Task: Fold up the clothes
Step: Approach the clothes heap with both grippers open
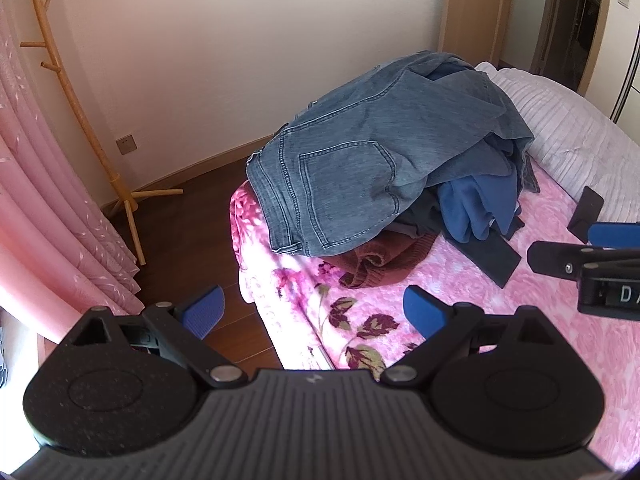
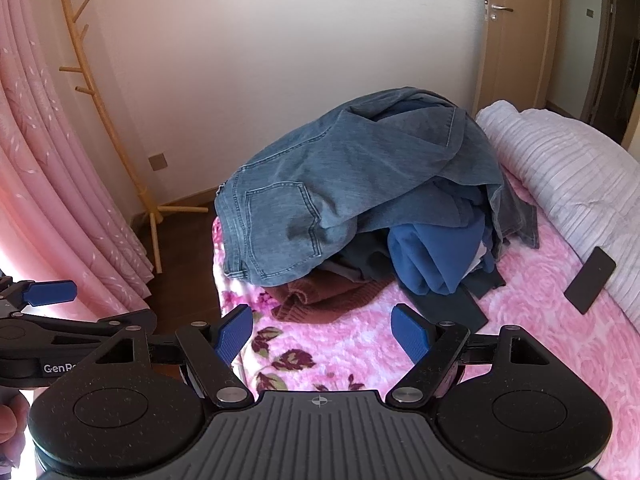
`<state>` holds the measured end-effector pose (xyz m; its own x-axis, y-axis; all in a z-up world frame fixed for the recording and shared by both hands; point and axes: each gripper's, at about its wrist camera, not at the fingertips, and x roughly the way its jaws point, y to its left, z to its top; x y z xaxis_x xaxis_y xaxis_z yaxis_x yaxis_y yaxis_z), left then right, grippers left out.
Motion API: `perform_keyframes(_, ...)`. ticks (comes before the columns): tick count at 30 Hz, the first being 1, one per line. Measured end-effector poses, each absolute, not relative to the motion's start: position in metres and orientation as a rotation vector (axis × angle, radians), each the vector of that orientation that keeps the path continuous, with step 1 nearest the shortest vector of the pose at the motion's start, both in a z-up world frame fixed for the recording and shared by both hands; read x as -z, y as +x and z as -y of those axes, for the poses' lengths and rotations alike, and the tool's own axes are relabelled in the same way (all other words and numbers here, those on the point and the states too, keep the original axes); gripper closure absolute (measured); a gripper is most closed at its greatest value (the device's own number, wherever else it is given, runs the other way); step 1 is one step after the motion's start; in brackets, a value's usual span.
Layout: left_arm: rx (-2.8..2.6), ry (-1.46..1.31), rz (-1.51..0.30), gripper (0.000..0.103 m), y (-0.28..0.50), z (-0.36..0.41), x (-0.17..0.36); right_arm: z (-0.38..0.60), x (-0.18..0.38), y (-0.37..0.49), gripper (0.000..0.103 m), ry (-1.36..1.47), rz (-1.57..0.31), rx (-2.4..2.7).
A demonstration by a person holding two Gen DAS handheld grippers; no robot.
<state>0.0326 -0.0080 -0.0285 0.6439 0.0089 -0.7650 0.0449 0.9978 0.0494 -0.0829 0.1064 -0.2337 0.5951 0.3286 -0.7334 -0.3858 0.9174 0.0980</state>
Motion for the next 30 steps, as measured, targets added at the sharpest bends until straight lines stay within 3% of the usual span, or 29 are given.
perform_keyframes(30,0.01,0.094,-0.874,0.008,0.036,0.0116,0.0266,-0.0969,0.2381,-0.076,0.024,-0.048,-0.84,-0.413)
